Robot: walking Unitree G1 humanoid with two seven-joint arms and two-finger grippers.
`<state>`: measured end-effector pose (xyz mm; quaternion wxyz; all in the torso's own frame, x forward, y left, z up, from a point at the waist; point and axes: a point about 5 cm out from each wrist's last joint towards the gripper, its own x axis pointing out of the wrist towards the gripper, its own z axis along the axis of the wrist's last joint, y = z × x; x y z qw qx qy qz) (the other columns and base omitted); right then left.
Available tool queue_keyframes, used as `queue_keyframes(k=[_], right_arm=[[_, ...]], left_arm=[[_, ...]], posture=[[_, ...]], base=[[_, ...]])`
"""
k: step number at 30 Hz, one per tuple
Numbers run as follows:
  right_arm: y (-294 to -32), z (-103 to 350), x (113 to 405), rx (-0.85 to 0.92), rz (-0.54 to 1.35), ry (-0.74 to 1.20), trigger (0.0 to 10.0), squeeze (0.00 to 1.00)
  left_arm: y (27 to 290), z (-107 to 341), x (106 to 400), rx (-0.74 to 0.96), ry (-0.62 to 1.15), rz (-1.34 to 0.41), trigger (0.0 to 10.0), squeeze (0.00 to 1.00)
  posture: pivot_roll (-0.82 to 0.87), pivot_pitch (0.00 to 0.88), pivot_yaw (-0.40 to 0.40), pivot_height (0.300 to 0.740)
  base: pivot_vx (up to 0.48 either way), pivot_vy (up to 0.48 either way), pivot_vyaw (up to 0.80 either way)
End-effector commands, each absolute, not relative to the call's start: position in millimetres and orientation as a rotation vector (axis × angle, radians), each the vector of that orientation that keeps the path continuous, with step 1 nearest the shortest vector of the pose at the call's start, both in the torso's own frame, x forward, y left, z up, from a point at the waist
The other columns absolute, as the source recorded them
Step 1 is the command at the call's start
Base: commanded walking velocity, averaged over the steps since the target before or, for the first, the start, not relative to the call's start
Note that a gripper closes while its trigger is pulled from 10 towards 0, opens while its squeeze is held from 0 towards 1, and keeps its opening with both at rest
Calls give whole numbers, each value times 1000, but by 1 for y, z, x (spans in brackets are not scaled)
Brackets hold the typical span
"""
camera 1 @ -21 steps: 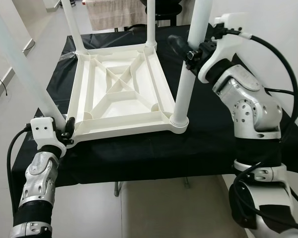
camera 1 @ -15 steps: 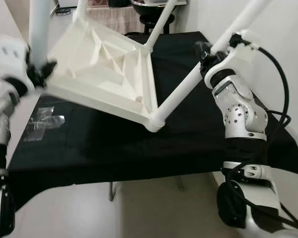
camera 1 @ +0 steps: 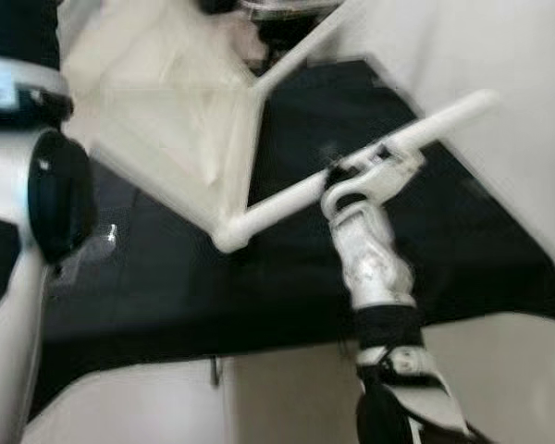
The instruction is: Building children table
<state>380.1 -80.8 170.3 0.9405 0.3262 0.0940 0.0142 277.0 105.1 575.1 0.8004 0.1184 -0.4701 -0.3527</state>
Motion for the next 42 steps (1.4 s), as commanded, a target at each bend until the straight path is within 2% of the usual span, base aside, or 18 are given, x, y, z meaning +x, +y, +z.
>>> queue_keyframes(k=[1,2,7,8,9,10,11,19,23,24,26,29,33,35,40,41,42], right_arm=[[17,65,310,568,127,875,0,0],[12,60,312,532,59,864,0,0],[4,56,314,502,-2,846,0,0],[-6,50,315,456,-54,852,3020,0],[-14,45,315,411,-86,864,10000,400],[-14,45,315,411,-86,864,10000,400],[-21,43,317,391,-109,859,10000,1000],[-45,36,320,354,-228,857,10000,1000],[-44,40,324,421,-221,843,10000,1000],[-38,48,329,510,-190,817,10000,1000],[-36,52,332,543,-179,802,10000,1000],[-24,75,345,715,-89,723,10000,1000],[-18,93,351,843,-3,662,10000,1000],[-19,96,351,870,5,648,10000,1000],[-38,123,344,1099,40,523,10000,1000],[-41,129,342,1142,58,493,10000,969],[-46,141,337,1217,112,426,10000,710]], left_arm=[[112,550,304,222,-874,-760,10000,1000],[104,533,312,215,-811,-846,10000,1000],[101,523,317,207,-769,-892,10000,1000],[102,515,320,199,-743,-908,10000,322],[104,508,322,183,-719,-919,10000,0],[104,508,322,183,-719,-919,10000,0],[106,501,324,169,-699,-930,10000,0],[114,471,321,125,-650,-956,10000,0],[117,465,319,116,-643,-954,10000,0],[119,464,318,117,-643,-949,10000,0],[120,464,317,115,-642,-948,10000,0],[126,460,311,112,-638,-947,10000,0],[130,455,306,109,-633,-947,10000,0],[131,454,304,107,-630,-947,10000,0],[132,449,300,101,-622,-956,10000,0],[132,448,300,100,-621,-958,10000,0],[132,447,301,98,-621,-961,10000,0]], posture=[[73,60,99,740],[69,71,89,740],[72,81,81,740],[70,86,75,740],[68,90,74,740],[68,90,74,740],[62,95,66,740],[53,111,39,740],[53,119,35,740],[52,122,32,740],[52,122,32,740],[48,126,29,740],[35,129,25,740],[35,129,25,740],[17,133,22,740],[17,133,22,740],[3,133,27,740]], base=[[0,0,0],[0,0,0],[0,0,0],[0,0,0],[0,0,0],[0,0,0],[0,0,0],[0,0,0],[0,0,0],[0,0,0],[0,0,0],[0,0,0],[0,0,0],[0,0,0],[0,0,0],[0,0,0],[0,0,0]])
